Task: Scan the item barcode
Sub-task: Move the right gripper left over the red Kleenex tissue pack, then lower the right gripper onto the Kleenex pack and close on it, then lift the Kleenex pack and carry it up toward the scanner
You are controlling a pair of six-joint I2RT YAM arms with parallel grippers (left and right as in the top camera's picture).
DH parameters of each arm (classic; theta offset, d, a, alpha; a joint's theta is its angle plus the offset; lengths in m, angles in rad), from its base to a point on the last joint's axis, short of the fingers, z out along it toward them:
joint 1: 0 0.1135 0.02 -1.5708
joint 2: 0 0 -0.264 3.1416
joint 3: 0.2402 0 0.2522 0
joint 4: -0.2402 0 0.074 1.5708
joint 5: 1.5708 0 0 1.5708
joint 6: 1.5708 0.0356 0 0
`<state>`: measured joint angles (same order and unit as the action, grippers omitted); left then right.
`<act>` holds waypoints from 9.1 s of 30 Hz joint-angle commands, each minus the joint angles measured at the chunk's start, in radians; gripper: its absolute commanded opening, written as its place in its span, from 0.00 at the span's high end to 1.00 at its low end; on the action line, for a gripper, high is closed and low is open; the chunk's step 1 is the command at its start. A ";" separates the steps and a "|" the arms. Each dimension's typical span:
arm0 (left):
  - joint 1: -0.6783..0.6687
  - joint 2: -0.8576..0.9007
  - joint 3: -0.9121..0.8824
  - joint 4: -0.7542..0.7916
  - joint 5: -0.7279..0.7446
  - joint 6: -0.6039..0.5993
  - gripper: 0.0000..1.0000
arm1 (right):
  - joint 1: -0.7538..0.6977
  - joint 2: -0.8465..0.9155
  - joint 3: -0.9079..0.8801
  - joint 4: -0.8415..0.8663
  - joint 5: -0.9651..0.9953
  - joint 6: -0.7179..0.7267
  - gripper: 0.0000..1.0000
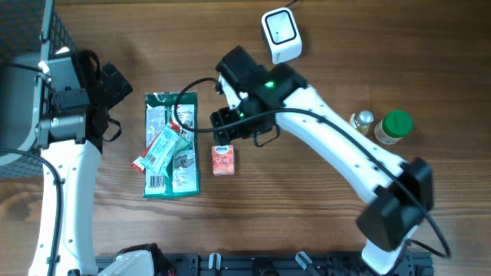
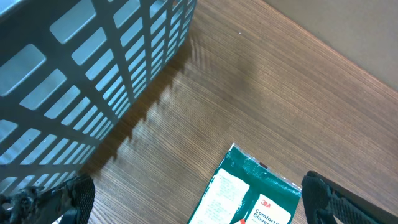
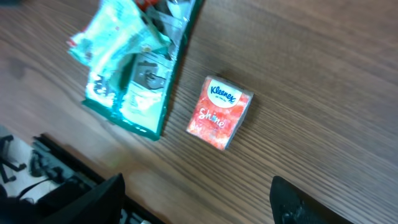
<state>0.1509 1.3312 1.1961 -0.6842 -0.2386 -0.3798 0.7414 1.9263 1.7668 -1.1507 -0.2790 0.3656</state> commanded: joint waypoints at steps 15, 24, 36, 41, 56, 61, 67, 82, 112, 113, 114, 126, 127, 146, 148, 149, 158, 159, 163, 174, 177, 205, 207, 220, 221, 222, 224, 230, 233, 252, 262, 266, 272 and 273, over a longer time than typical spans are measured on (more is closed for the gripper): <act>0.004 -0.001 0.003 0.003 -0.005 0.009 0.00 | -0.001 0.135 -0.008 0.035 0.155 0.064 0.15; 0.004 -0.001 0.003 0.003 -0.005 0.009 0.00 | -0.005 0.137 -0.008 0.077 0.195 0.074 0.04; 0.004 -0.001 0.004 0.003 -0.005 0.009 0.00 | -0.031 0.137 -0.010 0.066 0.187 0.086 0.83; 0.004 -0.001 0.004 0.003 -0.005 0.009 0.00 | -0.029 0.137 -0.053 0.078 0.142 0.087 0.79; 0.004 -0.001 0.003 0.003 -0.005 0.009 0.00 | -0.060 0.137 -0.151 0.153 0.159 0.164 0.96; 0.004 -0.001 0.003 0.003 -0.005 0.009 0.00 | -0.060 0.137 -0.152 0.153 0.159 0.154 0.96; 0.004 -0.001 0.004 0.003 -0.005 0.009 0.00 | -0.060 0.137 -0.153 0.154 0.160 0.154 0.95; 0.004 -0.001 0.004 0.003 -0.005 0.009 0.00 | -0.060 0.137 -0.153 0.151 0.147 0.158 0.87; 0.004 -0.001 0.004 0.003 -0.005 0.009 0.00 | 0.000 0.047 -0.368 0.338 -0.012 0.268 0.62; 0.004 -0.001 0.003 0.003 -0.005 0.009 0.00 | 0.000 0.047 -0.379 0.348 -0.011 0.267 0.63; 0.004 -0.001 0.004 0.003 -0.005 0.009 0.00 | 0.000 0.047 -0.389 0.359 -0.011 0.267 0.64; 0.004 -0.001 0.004 0.003 -0.005 0.009 0.00 | 0.001 0.047 -0.443 0.450 -0.037 0.289 0.67; 0.004 -0.001 0.003 0.003 -0.005 0.009 0.00 | 0.002 0.047 -0.445 0.460 -0.042 0.289 0.67; 0.004 -0.001 0.004 0.003 -0.005 0.009 0.00 | 0.025 0.047 -0.451 0.491 -0.036 0.292 0.70; 0.004 -0.001 0.004 0.003 -0.005 0.009 0.00 | 0.025 0.047 -0.451 0.492 -0.036 0.292 0.70; 0.004 -0.001 0.004 0.003 -0.005 0.009 0.00 | 0.025 0.047 -0.451 0.492 -0.036 0.292 0.70; 0.004 -0.001 0.004 0.003 -0.005 0.009 0.00 | 0.025 0.066 -0.484 0.522 -0.030 0.293 0.70; 0.004 -0.001 0.004 0.003 -0.005 0.009 0.00 | 0.025 0.067 -0.506 0.552 -0.037 0.293 0.70; 0.004 -0.001 0.004 0.003 -0.005 0.009 0.00 | 0.025 0.067 -0.578 0.637 -0.036 0.305 0.81; 0.004 -0.001 0.003 0.003 -0.005 0.009 0.00 | 0.014 0.064 -0.590 0.625 -0.043 0.315 0.96; 0.004 -0.001 0.003 0.003 -0.005 0.009 0.00 | -0.021 0.037 -0.590 0.642 -0.148 0.240 0.96; 0.004 -0.001 0.003 0.003 -0.005 0.009 0.00 | -0.537 -0.560 -0.590 0.668 -1.295 -0.101 0.96; 0.004 -0.001 0.004 0.003 -0.005 0.009 0.00 | -0.566 -0.560 -0.590 0.662 -1.344 -0.068 0.96; 0.004 -0.001 0.004 0.003 -0.005 0.009 0.00 | -0.629 -0.563 -0.590 0.660 -1.344 0.004 0.96; 0.004 -0.001 0.004 0.003 -0.005 0.009 0.00 | -0.629 -0.563 -0.590 0.659 -1.344 0.005 0.96; 0.004 -0.001 0.004 0.003 -0.005 0.009 0.00 | -0.629 -0.563 -0.590 0.660 -1.344 0.004 0.96; 0.004 -0.001 0.003 0.003 -0.005 0.009 0.00 | -0.629 -0.563 -0.590 0.660 -1.344 0.004 0.96; 0.004 -0.001 0.003 0.003 -0.005 0.009 0.00 | -0.629 -0.563 -0.590 0.660 -1.344 0.004 0.96; 0.004 -0.001 0.004 0.003 -0.005 0.009 0.00 | -0.629 -0.562 -0.590 0.660 -1.344 0.003 0.96; 0.004 -0.001 0.004 0.003 -0.005 0.009 0.00 | -0.560 -0.562 -0.591 0.544 -1.057 0.003 0.96; 0.004 -0.001 0.004 0.003 -0.005 0.009 0.00 | -0.467 -0.561 -0.591 0.375 -0.566 0.001 0.96; 0.004 -0.001 0.004 0.003 -0.005 0.009 0.00 | -0.399 -0.557 -0.591 0.352 -0.424 0.002 0.96; 0.004 -0.001 0.003 0.003 -0.005 0.009 0.00 | -0.253 -0.551 -0.591 0.348 -0.203 0.011 0.96; 0.004 -0.001 0.003 0.003 -0.005 0.009 0.00 | -0.232 -0.549 -0.591 0.346 -0.166 0.012 0.96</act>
<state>0.1509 1.3312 1.1961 -0.6842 -0.2386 -0.3798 0.4347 1.3834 1.1713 -0.8009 -0.6548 0.3733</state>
